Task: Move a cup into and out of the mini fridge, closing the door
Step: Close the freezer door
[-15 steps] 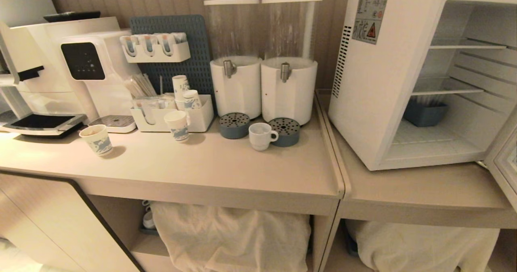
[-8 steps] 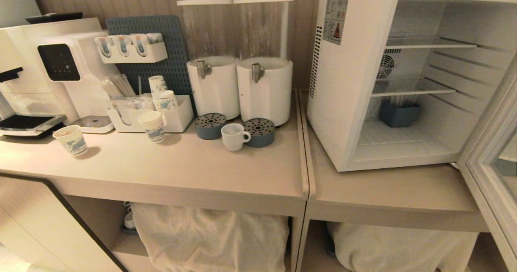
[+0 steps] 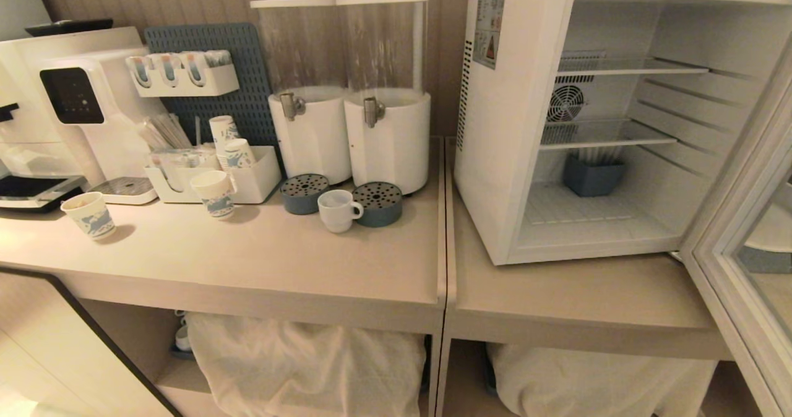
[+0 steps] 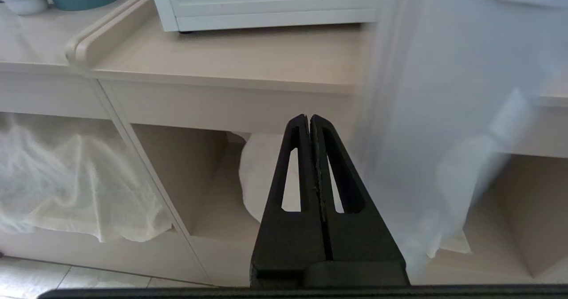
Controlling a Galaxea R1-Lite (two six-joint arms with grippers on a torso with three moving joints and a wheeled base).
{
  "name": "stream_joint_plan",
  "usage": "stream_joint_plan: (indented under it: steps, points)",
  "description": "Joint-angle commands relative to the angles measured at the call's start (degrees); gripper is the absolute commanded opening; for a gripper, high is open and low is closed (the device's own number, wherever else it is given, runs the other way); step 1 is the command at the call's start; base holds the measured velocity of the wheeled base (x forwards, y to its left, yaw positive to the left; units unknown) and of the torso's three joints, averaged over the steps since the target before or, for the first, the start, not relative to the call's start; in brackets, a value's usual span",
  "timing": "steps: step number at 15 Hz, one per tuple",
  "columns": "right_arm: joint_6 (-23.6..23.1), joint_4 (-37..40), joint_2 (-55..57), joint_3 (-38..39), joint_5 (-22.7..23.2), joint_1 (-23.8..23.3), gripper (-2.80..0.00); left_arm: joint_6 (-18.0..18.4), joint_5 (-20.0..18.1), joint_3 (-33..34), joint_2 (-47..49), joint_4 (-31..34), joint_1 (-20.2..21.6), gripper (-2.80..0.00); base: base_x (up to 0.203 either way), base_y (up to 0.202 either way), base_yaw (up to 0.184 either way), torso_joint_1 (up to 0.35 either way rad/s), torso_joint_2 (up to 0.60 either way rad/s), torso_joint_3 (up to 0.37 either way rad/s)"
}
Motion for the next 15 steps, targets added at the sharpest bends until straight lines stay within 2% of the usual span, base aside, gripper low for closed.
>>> stream_joint_plan:
  steps: [1,8,13,15]
  points:
    - [-0.03,0.02,0.26,-0.05,0.05,0.06,-2.8,-0.02,-0.01,0.0,0.0,0.0,0.08,-2.8,-0.081,-0.004,0.0,0.002,0.01,-0.001]
    - [-0.03,0.02,0.26,-0.05,0.01,0.06,-2.8,-0.02,-0.01,0.0,0.0,0.0,0.08,-2.8,-0.168,0.0,0.0,0.004,0.0,0.003]
    - [-0.03,0.02,0.26,-0.05,0.01,0.06,-2.8,0.07,-0.01,0.0,0.0,0.17,0.08,-2.8,0.0,0.0,0.0,0.0,0.0,0.0]
    - [-0.03,0.02,0.17,-0.04,0.01,0.06,-2.8,0.07,-0.01,0.0,0.0,0.09,0.08,-2.8,0.003,-0.113,0.009,-0.002,0.0,0.002]
